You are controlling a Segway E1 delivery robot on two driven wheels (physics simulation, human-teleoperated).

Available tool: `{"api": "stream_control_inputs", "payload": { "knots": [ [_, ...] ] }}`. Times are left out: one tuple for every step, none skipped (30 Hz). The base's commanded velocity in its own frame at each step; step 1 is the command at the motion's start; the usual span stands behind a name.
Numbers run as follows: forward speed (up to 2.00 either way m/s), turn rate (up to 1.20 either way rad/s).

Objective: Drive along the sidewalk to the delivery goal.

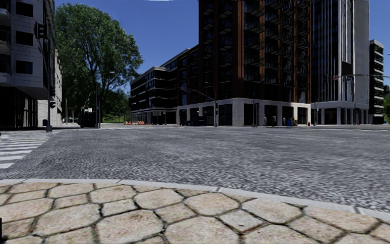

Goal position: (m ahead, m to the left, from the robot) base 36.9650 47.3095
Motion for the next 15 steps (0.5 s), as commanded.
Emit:
{"api": "stream_control_inputs", "payload": {
  "knots": [
    [-0.79, 0.59],
    [-0.79, 0.59],
    [-0.82, 0.60],
    [-0.83, 0.60],
    [-0.84, 0.60],
    [-0.84, 0.60],
    [-0.84, 0.60],
    [-0.86, 0.60],
    [-0.86, 0.60],
    [-0.86, 0.60],
    [-0.94, 0.60],
    [-0.99, 0.61],
    [-1.00, 0.61],
    [-1.00, 0.61],
    [-1.00, 0.65]
  ]
}}
